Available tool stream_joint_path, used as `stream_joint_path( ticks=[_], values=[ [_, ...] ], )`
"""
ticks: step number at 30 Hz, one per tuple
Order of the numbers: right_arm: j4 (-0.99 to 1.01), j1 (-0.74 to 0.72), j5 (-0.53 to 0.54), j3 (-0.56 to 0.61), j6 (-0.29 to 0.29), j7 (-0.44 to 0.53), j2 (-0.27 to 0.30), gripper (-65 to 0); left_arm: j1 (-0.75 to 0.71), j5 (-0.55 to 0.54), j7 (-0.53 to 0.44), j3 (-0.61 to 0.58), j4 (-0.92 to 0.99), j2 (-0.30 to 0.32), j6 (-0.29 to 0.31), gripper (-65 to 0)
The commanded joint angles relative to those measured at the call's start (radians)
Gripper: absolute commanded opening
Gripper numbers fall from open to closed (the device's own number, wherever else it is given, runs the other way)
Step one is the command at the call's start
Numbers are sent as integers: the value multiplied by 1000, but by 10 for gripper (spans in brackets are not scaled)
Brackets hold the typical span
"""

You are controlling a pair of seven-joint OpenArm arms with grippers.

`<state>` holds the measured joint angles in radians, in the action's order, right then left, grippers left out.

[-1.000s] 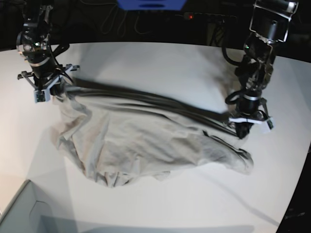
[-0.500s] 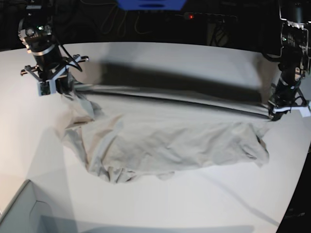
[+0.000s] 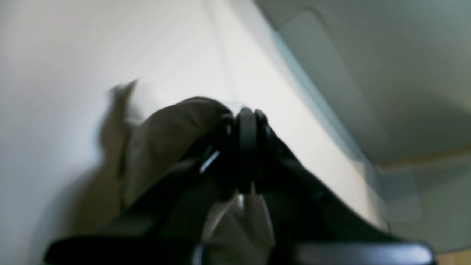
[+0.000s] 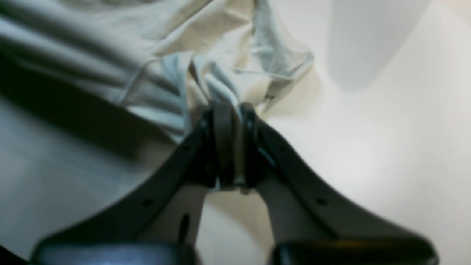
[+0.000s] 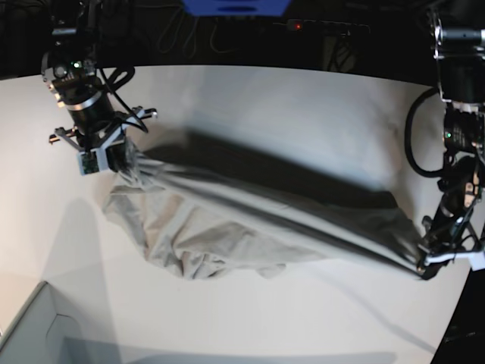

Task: Layout the t-shirt on the table in an organized manner, then fold the t-shirt properly
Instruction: 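Hold the stretched shirt with both grippers and raise it higher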

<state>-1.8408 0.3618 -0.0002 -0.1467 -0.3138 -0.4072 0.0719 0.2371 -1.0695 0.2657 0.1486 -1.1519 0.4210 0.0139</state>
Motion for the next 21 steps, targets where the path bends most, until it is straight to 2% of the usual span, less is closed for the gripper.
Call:
stream_joint_path(
  ticks=[1, 4, 8, 10, 14, 18, 21],
  values=[
    [-3, -19, 2, -3, 14, 20, 6, -650, 48, 16, -10, -27, 22, 2, -4, -644],
    [46, -62, 1, -3, 14, 20, 7, -650, 160, 79, -10, -114, 169, -41, -4, -584],
    [102, -86, 1, -8, 14, 20, 7, -650, 230, 133, -13, -134, 330, -109, -4, -401],
    [111, -103, 1, -9, 14, 20, 7, -650, 232, 140, -15, -134, 336, -118, 2, -338],
    [112, -105, 1, -9, 14, 20, 7, -650, 160, 133, -15, -125, 230, -110, 2, -320],
    [112, -105, 1, -9, 14, 20, 7, -650, 3, 142, -13, -19, 95, -113, -2, -320],
    [112, -108, 1, -4, 14, 20, 7, -650, -66, 142, -13, 46, 97, -115, -2, -320]
  ],
)
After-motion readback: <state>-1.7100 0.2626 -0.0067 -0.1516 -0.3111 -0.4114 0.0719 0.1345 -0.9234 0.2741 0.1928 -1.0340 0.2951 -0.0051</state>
